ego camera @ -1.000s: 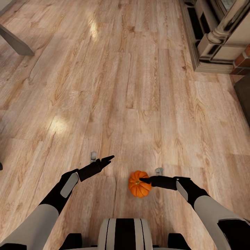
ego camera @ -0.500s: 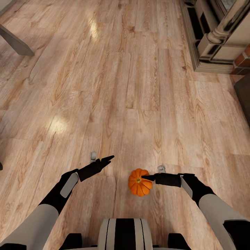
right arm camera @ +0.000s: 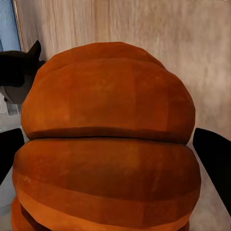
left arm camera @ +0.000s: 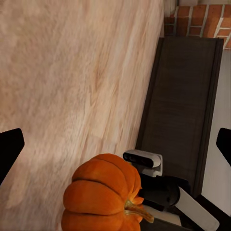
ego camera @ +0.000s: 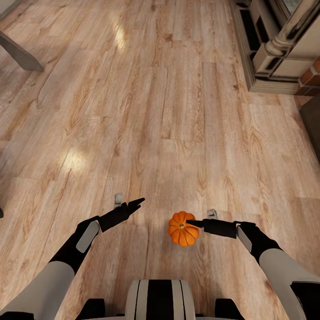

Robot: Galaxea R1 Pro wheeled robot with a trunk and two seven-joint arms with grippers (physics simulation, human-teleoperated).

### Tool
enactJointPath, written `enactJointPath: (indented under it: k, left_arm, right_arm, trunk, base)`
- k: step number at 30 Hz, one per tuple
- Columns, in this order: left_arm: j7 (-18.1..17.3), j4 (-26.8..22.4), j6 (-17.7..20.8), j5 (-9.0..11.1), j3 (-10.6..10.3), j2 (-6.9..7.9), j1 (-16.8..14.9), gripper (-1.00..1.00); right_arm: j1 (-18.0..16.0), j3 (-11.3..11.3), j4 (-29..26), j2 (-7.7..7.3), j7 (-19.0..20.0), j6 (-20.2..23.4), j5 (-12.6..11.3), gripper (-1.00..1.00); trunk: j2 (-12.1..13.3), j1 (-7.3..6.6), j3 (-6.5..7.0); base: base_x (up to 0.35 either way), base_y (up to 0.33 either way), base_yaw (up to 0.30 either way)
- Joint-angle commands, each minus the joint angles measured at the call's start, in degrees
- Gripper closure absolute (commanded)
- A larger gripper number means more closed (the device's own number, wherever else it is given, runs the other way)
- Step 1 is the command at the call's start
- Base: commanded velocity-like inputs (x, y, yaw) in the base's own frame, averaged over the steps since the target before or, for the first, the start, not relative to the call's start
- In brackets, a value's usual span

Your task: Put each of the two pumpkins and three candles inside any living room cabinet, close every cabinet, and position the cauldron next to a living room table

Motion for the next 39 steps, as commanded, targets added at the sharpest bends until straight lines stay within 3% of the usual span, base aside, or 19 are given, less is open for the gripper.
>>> enactJointPath:
  k: [1, 24, 39]
  left_arm:
    - [0.00, 0.00, 0.00, 0.00, -0.01, -0.02, 0.00, -1.00]
    - [0.29, -0.43, -0.04, -0.25, -0.21, -0.07, 0.00, -1.00]
    - [0.55, -0.36, 0.25, -0.35, 0.07, -0.14, 0.00, -1.00]
  right_arm:
    - [0.00, -0.01, 0.07, 0.00, 0.03, 0.00, -0.03, 1.00]
    - [0.01, -0.04, 0.33, 0.42, -0.40, -0.02, 0.10, 1.00]
    - [0.09, -0.04, 0.61, 0.53, -0.24, -0.17, -0.20, 1.00]
  trunk:
    - [0.00, 0.00, 0.00]
    - [0.00, 0.00, 0.00]
    - [0.20, -0.39, 3.32]
  base:
    - [0.000, 0.000, 0.000]
    - [0.000, 0.000, 0.000]
    - [0.000, 0.000, 0.000]
